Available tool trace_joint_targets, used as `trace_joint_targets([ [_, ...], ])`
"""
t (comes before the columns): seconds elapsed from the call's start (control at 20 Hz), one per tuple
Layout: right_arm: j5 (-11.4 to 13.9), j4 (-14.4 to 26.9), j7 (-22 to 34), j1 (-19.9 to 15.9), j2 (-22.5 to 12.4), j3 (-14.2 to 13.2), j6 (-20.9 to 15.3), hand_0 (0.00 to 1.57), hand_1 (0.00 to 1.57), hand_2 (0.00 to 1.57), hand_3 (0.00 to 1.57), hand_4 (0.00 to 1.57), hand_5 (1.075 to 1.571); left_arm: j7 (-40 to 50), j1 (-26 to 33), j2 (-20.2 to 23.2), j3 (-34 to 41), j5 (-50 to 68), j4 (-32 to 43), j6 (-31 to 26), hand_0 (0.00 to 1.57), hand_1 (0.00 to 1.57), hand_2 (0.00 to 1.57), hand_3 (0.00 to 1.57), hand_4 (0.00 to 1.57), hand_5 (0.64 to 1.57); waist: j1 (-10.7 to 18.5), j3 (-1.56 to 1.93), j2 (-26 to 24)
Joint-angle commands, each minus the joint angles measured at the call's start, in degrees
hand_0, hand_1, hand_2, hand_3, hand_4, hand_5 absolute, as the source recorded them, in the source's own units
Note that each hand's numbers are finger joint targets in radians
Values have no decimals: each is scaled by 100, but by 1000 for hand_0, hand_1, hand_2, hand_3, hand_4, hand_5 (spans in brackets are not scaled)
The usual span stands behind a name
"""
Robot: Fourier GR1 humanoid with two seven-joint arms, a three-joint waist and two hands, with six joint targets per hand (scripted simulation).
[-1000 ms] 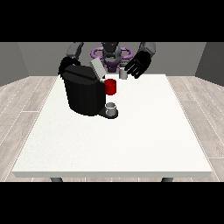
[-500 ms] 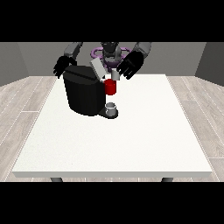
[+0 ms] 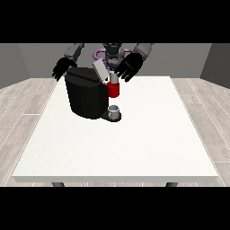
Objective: Insert the coffee pod into the coffee machine and close the lid
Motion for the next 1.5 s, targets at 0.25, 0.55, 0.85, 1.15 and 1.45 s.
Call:
trace_joint_targets([
  [0.25,-130,-21,-67,-53,-3,-164,-17,0,0,0,0,499,1571,-203,41,-110,-55,-127,14,153,1183,1183,1251,1180,499,1571,48,-1,176],
  [0.55,-146,-59,-27,-31,-102,-173,84,0,0,0,0,513,1571,-298,-103,155,16,-113,106,-136,1190,1190,1269,1201,515,1571,62,-1,230],
  [0.85,44,-240,217,-131,157,32,-263,0,0,0,0,462,1571,-12,-96,-194,-39,-226,231,112,1185,1185,1250,1184,491,1571,-35,-2,137],
  [1.15,-80,89,-358,287,54,-148,-30,0,0,0,0,433,1571,-45,107,-335,-103,-226,120,-14,1221,1221,1265,1171,485,1571,119,0,29],
  [1.45,-92,119,-558,114,53,-165,11,0,0,0,0,433,1571,27,-86,-303,-74,-310,116,142,1161,1161,1195,1058,457,1571,24,1,356],
])
